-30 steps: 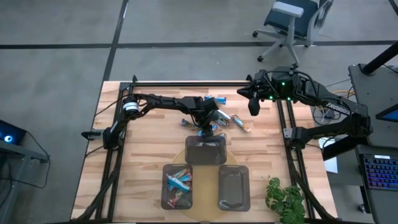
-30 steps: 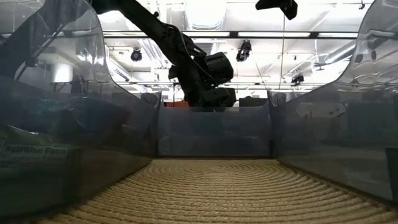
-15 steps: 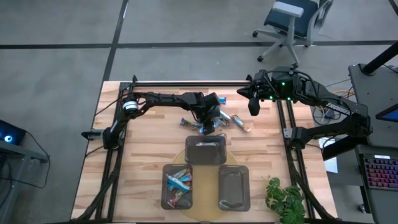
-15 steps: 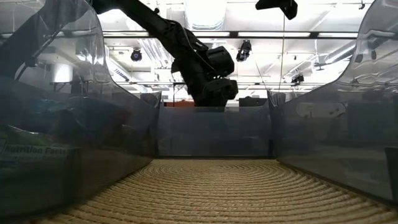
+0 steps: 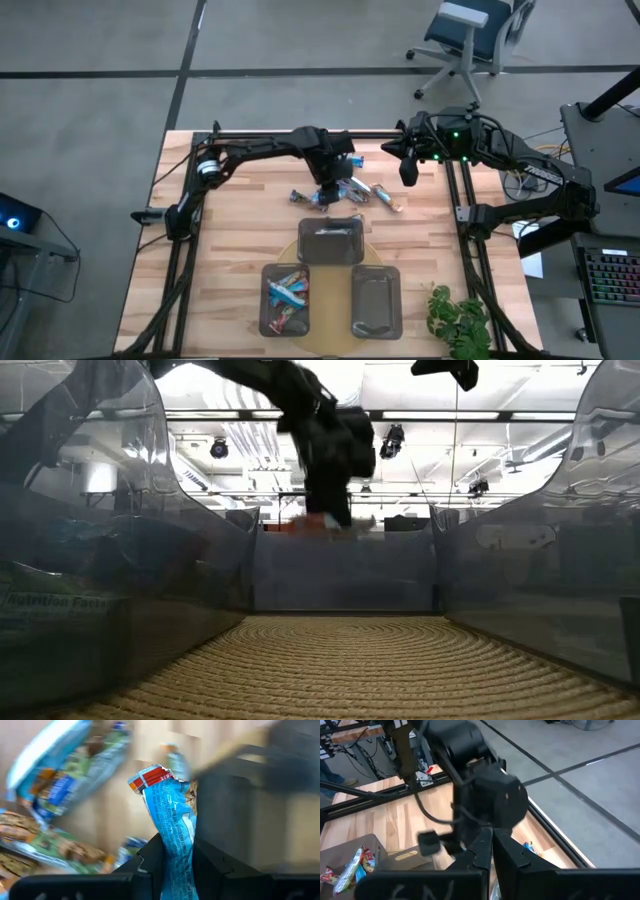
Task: Pick and place Granola Bars by type
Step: Put the red granola bar into the bottom left black bin
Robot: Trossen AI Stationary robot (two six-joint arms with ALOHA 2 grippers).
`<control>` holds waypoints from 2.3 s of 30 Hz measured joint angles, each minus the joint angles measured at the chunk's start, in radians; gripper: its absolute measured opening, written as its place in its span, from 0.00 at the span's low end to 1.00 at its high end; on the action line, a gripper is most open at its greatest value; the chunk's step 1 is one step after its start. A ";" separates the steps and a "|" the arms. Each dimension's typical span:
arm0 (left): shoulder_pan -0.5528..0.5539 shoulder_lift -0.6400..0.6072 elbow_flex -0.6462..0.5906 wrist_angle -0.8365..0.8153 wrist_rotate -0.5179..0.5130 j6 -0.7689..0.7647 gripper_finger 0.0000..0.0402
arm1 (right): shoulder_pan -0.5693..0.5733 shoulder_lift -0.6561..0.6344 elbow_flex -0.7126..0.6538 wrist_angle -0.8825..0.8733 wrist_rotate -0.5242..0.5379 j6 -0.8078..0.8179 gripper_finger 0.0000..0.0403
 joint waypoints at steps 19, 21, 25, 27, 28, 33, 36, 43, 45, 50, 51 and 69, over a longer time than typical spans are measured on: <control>-0.083 -0.222 0.262 -0.360 0.050 -0.011 0.17 | 0.000 -0.153 0.000 -0.044 -0.104 -0.036 0.02; -0.089 -0.275 0.253 -0.328 0.011 -0.056 0.17 | 0.000 -0.157 0.000 -0.057 -0.109 -0.033 0.02; -0.109 -0.395 0.222 -0.252 -0.125 -0.147 0.17 | 0.000 -0.152 0.000 -0.070 -0.128 -0.042 0.02; -0.123 -0.456 0.192 -0.216 -0.165 -0.191 0.17 | 0.000 -0.149 0.000 -0.070 -0.145 -0.042 0.02; -0.131 -0.489 0.177 -0.195 -0.176 -0.206 0.17 | 0.000 -0.146 0.000 -0.069 -0.155 -0.042 0.02; -0.183 -0.631 0.076 -0.128 -0.246 -0.270 0.17 | 0.000 -0.146 0.000 -0.069 -0.177 -0.018 0.02; -0.226 -0.716 -0.010 -0.088 -0.251 -0.304 0.17 | 0.000 -0.146 0.000 -0.068 -0.178 0.002 0.02; -0.370 -0.897 -0.265 0.100 -0.262 -0.393 0.17 | 0.000 -0.147 0.000 -0.068 -0.178 0.008 0.02; -0.426 -0.932 -0.339 0.162 -0.262 -0.427 0.17 | 0.000 -0.146 0.000 -0.067 -0.178 0.016 0.02; -0.560 -0.973 -0.500 0.318 -0.261 -0.504 0.17 | 0.000 -0.146 0.000 -0.067 -0.178 0.020 0.02; -0.584 -0.973 -0.529 0.355 -0.262 -0.514 0.17 | 0.000 -0.146 0.000 -0.067 -0.178 0.020 0.02; -0.742 -0.802 -0.879 0.664 -0.274 -0.613 0.17 | 0.000 -0.138 0.000 -0.069 -0.176 0.034 0.02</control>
